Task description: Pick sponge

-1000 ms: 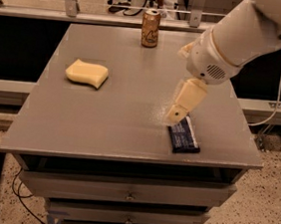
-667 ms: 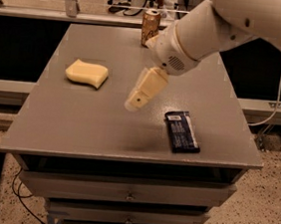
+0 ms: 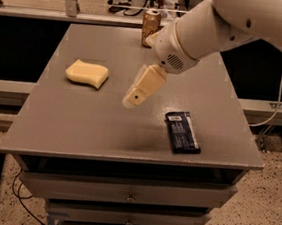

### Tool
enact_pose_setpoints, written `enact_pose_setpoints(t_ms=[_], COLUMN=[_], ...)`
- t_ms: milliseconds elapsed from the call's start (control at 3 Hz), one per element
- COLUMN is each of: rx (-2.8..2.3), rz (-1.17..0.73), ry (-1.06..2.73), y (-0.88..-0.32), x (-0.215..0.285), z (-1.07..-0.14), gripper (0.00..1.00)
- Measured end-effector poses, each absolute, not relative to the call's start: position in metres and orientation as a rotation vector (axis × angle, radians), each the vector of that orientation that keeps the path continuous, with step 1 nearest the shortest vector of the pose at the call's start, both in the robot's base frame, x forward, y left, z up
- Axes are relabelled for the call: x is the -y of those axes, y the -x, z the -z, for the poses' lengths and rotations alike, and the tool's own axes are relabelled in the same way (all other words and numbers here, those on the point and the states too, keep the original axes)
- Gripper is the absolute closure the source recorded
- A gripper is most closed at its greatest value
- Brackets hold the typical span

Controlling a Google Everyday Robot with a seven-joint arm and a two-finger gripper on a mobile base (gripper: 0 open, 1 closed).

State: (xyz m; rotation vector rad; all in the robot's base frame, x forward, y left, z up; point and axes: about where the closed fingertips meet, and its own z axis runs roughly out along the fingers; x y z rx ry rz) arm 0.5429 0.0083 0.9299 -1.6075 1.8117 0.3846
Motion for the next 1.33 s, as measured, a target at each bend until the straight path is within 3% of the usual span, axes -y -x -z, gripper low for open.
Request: enact_pose_setpoints(t_ms=[1000, 1333], rx=[-1.739, -1.763], rz=[-0.578, -0.599], ry=[1.434, 1.417], y=[-0.627, -0.648], x=[-0.109, -0.122], z=[-0.889, -0.863], gripper=[0.00, 0.00])
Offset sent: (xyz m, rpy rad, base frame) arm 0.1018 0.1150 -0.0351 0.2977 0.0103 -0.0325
